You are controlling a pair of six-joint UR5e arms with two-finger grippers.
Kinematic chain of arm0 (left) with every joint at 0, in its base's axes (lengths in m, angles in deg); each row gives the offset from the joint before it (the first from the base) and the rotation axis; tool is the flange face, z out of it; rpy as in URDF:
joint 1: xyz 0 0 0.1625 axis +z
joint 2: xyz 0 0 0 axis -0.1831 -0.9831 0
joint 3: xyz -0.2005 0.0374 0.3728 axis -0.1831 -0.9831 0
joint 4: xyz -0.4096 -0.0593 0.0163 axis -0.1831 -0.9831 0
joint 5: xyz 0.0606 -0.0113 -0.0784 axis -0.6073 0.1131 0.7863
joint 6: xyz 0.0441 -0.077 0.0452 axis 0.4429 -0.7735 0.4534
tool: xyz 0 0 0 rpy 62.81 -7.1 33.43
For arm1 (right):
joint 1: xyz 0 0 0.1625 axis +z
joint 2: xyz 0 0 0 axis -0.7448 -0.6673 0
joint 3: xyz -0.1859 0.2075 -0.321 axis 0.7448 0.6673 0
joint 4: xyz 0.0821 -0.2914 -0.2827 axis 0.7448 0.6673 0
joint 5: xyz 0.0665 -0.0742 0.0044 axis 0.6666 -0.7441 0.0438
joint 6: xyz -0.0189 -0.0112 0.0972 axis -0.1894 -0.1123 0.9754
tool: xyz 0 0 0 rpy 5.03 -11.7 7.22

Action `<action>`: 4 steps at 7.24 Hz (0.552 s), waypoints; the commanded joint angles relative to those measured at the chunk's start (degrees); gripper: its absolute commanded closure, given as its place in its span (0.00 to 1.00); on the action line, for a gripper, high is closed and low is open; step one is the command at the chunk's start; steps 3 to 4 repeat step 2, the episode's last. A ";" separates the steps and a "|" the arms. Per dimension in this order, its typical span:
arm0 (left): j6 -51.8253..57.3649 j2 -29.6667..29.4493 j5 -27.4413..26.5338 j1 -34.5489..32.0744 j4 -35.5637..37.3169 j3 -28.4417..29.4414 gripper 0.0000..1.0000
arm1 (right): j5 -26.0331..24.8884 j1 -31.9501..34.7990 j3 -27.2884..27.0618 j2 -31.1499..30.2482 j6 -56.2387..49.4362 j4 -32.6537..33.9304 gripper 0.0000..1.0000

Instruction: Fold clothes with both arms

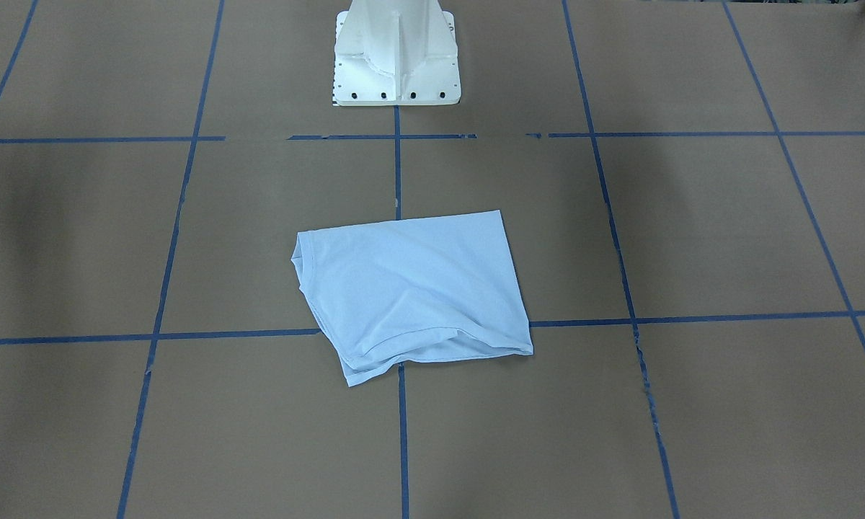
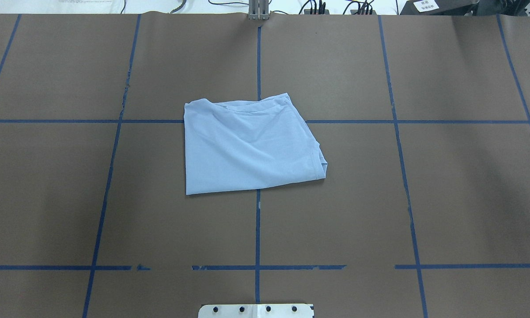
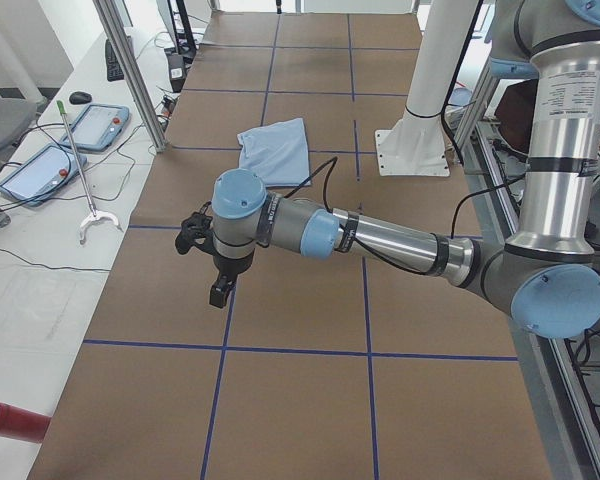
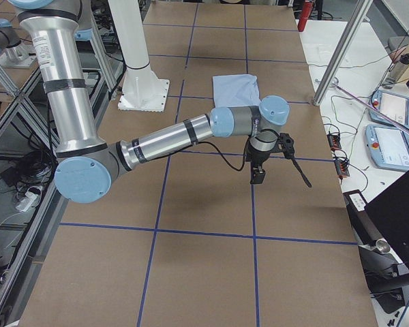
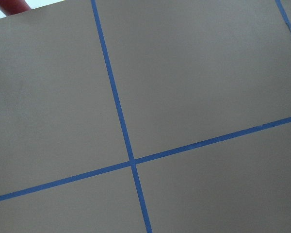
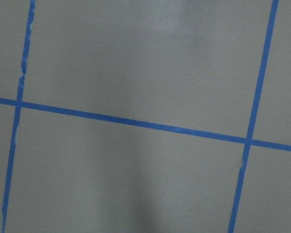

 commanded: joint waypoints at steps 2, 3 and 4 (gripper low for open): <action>-0.10 0.47 -0.09 -0.09 0.01 -1.32 0.00 | 3.29 0.09 -1.01 -1.13 -0.08 0.00 0.00; -0.10 0.47 -0.09 -0.09 0.01 -1.32 0.00 | 3.29 0.09 -1.01 -1.13 -0.08 0.00 0.00; -0.10 0.47 -0.09 -0.09 0.01 -1.32 0.00 | 3.29 0.09 -1.01 -1.13 -0.08 0.00 0.00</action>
